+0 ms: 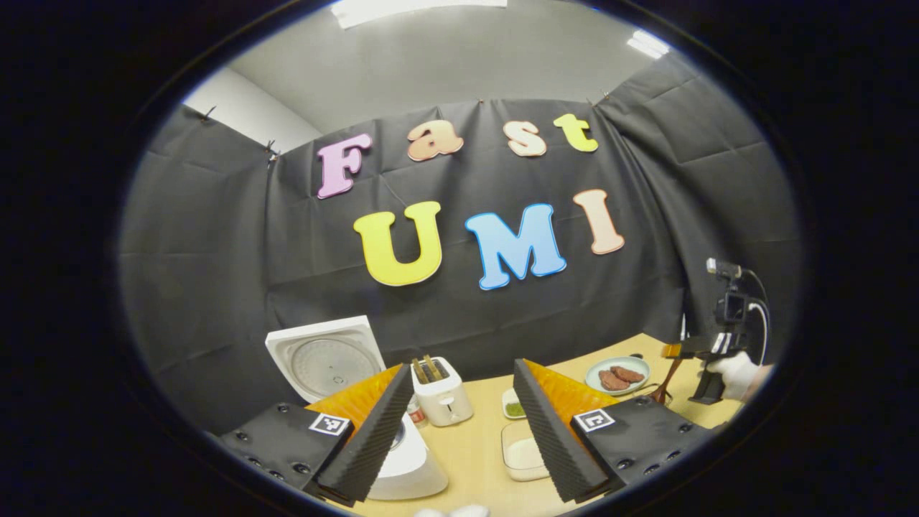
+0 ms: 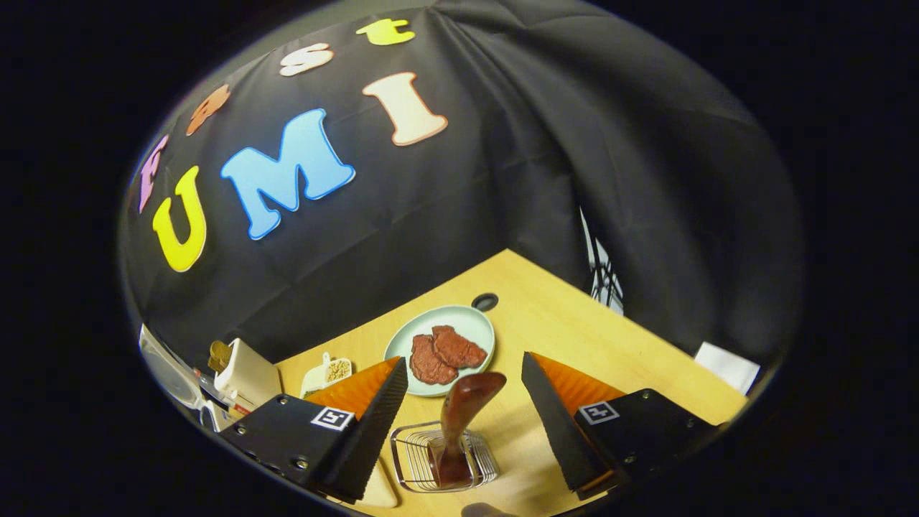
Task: Close the left gripper, press the button to open the rice cooker; take a wooden spoon from the chopstick holder with the right hand, scoop a spoonful of rice and pour it into the rice cooker, then put the wooden spoon back into the chopstick holder.
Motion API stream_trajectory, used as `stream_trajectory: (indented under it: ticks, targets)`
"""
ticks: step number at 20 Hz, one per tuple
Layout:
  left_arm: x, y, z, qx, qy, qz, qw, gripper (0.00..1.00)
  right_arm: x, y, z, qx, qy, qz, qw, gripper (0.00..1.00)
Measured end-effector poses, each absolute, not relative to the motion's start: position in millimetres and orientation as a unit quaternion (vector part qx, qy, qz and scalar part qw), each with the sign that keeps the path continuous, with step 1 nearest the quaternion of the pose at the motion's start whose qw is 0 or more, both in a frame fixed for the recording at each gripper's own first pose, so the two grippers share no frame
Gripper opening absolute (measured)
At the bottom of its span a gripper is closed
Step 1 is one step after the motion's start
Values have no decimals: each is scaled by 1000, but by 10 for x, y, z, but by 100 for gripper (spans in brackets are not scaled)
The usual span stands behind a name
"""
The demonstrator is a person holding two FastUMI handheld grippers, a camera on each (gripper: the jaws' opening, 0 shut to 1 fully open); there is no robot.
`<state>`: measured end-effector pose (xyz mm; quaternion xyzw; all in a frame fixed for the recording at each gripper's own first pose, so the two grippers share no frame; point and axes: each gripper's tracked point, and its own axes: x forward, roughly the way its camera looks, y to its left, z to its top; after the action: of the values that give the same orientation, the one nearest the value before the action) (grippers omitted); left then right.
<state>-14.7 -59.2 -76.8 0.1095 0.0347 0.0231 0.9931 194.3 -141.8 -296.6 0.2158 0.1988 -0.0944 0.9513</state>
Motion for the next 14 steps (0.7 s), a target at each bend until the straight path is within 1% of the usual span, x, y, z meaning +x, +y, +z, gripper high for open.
stream_trajectory:
  ticks: [3,6,8,11,14]
  targets:
    - [-135,-484,-695,103,27,21,994,98,1765,-1448,-2381,146,157,-89,973,98]
    - [-41,-287,-571,96,15,28,995,96,1480,-1260,-1814,98,117,-63,986,98]
    - [44,-149,-489,85,6,33,996,95,1247,-1101,-1548,71,97,-48,992,97]
    - [193,135,-323,79,-9,47,996,95,852,-702,-1303,56,80,-14,995,98]
    - [378,446,-141,72,-22,63,995,97,468,-215,-1289,72,90,29,993,97]
